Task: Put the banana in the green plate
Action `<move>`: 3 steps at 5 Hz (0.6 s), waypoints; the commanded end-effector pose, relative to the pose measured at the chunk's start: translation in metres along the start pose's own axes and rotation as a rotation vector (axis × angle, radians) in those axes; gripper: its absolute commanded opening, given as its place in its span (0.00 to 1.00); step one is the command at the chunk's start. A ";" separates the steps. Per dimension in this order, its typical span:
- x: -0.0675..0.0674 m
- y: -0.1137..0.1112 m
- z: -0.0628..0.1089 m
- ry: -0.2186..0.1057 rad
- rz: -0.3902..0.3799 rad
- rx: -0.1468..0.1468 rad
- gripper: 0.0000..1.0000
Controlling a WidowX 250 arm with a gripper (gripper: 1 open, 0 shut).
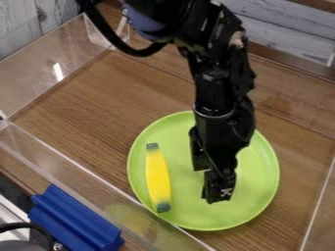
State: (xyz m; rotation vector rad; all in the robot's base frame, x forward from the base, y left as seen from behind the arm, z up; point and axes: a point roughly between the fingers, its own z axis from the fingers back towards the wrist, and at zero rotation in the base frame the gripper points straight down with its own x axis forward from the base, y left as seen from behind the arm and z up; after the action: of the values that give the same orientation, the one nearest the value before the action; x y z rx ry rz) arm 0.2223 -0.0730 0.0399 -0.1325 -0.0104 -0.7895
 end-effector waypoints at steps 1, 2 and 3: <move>0.007 0.000 0.006 -0.038 -0.018 0.025 1.00; 0.008 -0.001 0.002 -0.039 -0.020 0.027 1.00; 0.008 -0.001 -0.002 -0.041 -0.021 0.028 1.00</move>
State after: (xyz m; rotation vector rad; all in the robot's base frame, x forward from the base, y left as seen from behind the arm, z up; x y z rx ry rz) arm 0.2239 -0.0769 0.0331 -0.1249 -0.0367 -0.8006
